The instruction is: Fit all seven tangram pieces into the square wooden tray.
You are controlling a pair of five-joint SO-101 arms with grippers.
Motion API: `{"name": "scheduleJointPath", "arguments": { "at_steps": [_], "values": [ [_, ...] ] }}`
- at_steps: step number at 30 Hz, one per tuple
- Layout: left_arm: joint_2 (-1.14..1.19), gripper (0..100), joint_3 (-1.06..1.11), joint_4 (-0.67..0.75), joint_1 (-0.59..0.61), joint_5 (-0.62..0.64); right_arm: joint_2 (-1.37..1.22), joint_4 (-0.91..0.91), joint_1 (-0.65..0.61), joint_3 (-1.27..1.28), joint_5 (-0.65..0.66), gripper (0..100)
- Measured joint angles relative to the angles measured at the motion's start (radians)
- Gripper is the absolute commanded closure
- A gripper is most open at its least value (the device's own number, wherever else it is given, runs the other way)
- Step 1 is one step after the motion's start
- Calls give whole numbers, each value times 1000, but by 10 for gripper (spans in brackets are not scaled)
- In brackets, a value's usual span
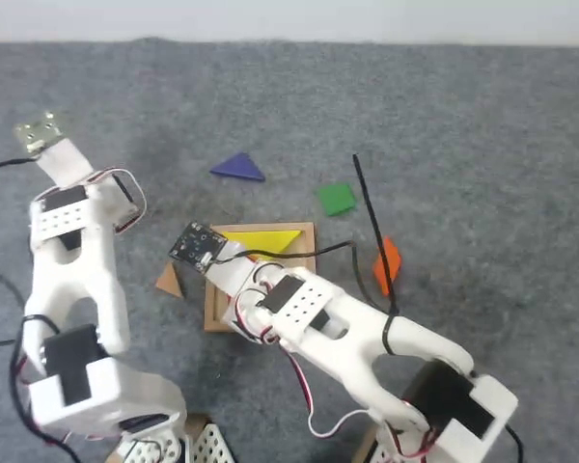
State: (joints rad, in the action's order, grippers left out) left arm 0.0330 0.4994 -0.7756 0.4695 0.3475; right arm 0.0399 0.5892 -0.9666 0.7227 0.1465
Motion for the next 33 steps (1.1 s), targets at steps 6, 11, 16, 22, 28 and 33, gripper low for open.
{"name": "scheduleJointPath", "arguments": {
  "at_steps": [6, 11, 16, 22, 28, 33],
  "values": [
    [0, 988, 0, 0, -2, 5, -81, -28, -9, -57, 0, 991],
    [0, 988, 0, 0, 0, 5, -106, -12, -9, -120, 2, 991],
    [0, 988, 0, 0, 0, 5, -106, 106, -9, -198, 2, 991],
    [0, 988, 0, 0, 0, 5, -98, 310, -5, -313, 2, 991],
    [0, 988, 0, 0, 0, 5, 6, 358, 104, -321, 2, 991],
    [0, 988, 0, 0, 0, 5, -61, 193, 176, -321, 5, 991]
  ]
}}
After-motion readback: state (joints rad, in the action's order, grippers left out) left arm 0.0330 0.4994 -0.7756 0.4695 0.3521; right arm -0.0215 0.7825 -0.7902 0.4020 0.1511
